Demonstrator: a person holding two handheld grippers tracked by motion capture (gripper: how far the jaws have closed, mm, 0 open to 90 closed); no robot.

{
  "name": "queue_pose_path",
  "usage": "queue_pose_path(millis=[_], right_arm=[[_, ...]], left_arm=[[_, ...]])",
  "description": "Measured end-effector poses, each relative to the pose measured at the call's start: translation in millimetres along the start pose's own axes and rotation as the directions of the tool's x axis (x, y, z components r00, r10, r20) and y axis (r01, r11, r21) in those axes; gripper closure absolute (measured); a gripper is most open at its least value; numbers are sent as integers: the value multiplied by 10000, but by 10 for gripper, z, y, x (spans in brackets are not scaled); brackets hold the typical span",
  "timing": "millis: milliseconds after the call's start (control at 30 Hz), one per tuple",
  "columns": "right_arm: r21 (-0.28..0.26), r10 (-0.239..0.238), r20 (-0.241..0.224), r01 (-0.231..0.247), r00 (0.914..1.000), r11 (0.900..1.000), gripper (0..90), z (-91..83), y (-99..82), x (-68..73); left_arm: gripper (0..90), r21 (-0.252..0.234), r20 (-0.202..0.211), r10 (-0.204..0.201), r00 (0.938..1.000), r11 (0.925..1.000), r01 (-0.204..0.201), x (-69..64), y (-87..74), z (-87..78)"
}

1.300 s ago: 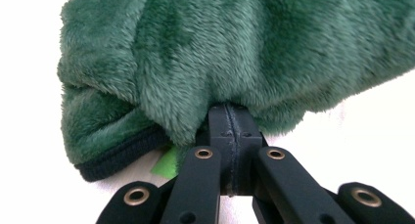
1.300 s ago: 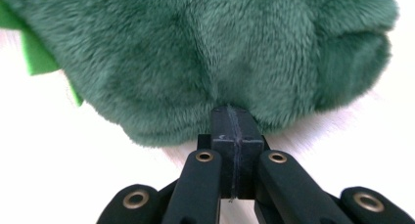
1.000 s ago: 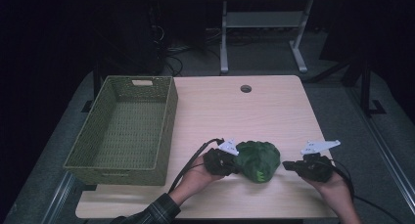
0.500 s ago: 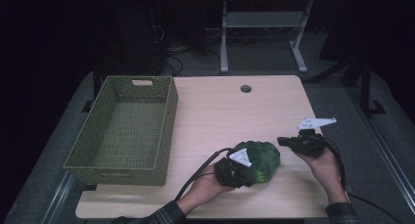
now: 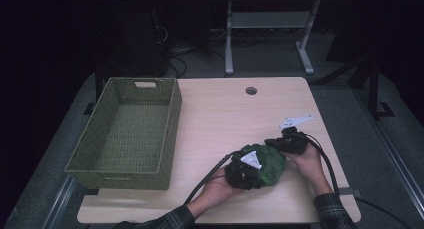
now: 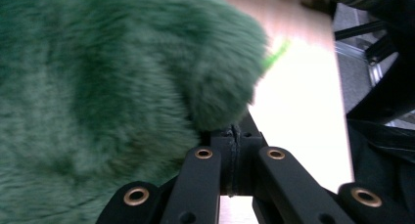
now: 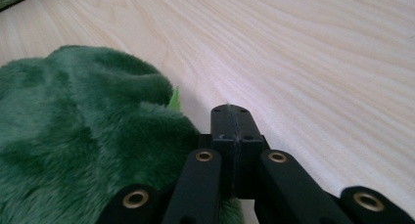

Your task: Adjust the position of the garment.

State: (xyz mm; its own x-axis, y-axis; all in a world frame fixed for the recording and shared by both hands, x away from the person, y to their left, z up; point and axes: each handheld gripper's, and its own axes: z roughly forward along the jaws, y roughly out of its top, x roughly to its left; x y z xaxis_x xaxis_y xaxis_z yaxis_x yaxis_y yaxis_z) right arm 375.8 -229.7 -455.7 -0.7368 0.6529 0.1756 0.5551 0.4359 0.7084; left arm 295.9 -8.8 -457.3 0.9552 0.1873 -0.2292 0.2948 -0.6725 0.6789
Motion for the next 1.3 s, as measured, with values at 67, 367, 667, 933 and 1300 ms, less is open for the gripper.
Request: queue_pose_path(millis=[67,367,667,933,1300], right_arm=[[-17,34,-30,-34,10000,10000,898,4,-13,19],[142,87,-2,-87,10000,9999,898,-69,-100,66],[290,142,7,-142,9999,9995,898,-168,-209,128],[410,13,-90,-9,10000,9992,898,-227,-289,264],[-312,189,396,-177,9990,9994,805,-471,-397,327]], left_arm=[[895,-11,-87,-120,9999,9999,120,39,-19,0],[895,92,-584,-144,9982,9998,149,136,-82,-88],[894,151,-1333,-340,9905,9992,363,296,-163,-263],[885,297,-1861,-321,9820,9988,383,441,-212,-401],[805,168,-1999,-526,9784,9982,571,569,-274,-607]])
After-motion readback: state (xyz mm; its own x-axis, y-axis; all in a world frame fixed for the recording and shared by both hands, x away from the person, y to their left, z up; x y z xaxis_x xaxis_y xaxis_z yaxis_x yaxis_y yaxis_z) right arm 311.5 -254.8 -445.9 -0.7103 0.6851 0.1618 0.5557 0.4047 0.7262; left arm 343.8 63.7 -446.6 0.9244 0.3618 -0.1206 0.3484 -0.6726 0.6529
